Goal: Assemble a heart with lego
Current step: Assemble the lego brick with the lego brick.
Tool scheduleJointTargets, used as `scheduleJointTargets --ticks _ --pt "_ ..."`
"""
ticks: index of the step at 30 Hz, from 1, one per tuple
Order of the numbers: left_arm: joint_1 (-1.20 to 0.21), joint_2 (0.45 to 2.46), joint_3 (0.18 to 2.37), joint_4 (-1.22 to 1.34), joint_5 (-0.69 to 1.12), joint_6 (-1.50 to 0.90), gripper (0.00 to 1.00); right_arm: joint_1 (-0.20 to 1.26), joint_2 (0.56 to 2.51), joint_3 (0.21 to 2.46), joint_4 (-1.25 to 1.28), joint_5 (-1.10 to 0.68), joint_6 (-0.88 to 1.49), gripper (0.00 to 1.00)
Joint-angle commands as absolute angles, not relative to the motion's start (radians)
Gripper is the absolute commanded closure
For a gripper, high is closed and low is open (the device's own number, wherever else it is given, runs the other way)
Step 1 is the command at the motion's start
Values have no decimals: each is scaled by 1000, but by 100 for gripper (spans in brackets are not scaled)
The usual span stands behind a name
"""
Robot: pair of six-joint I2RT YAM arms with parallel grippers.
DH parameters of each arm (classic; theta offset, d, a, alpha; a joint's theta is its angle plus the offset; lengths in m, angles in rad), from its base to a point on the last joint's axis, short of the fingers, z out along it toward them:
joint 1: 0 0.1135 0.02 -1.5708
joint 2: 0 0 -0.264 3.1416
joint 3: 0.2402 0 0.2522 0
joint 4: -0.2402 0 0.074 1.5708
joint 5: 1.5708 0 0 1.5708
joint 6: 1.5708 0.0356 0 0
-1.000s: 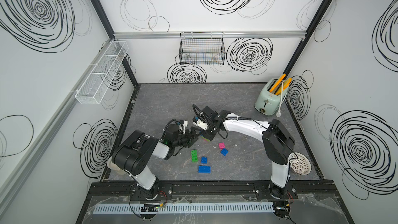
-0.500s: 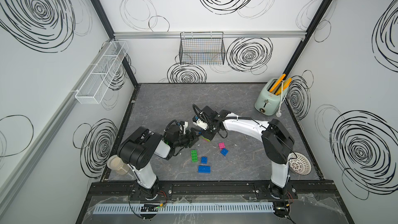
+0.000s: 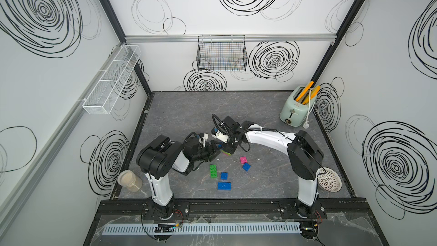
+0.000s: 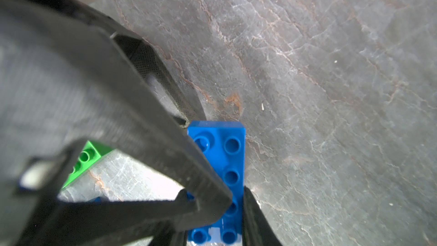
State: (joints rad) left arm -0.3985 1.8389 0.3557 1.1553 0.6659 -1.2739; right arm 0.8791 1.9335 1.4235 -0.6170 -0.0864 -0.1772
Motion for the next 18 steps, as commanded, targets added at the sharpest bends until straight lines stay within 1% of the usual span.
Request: scheduleJointTargets --ticks 1,3,11,14,15,18 --pt "-414 1857 376 1239 682 -1296 28 879 1977 1370 -645 -131 -205 75" --pt "-415 1867 381 1254 683 -1302 34 878 1977 1365 -640 -139 -209 75" --pt "-423 1909 374 1319 680 -1324 52 879 1967 1340 -616 -157 -218 75" --pt "-423 1916 368 1336 678 -1324 60 877 1961 1334 -611 -155 -213 75" --pt "-421 1915 367 1339 675 -1322 62 877 1955 1332 -608 -155 -209 75" --pt "-420 1910 357 1341 666 -1311 64 864 1923 1334 -598 -181 -177 72"
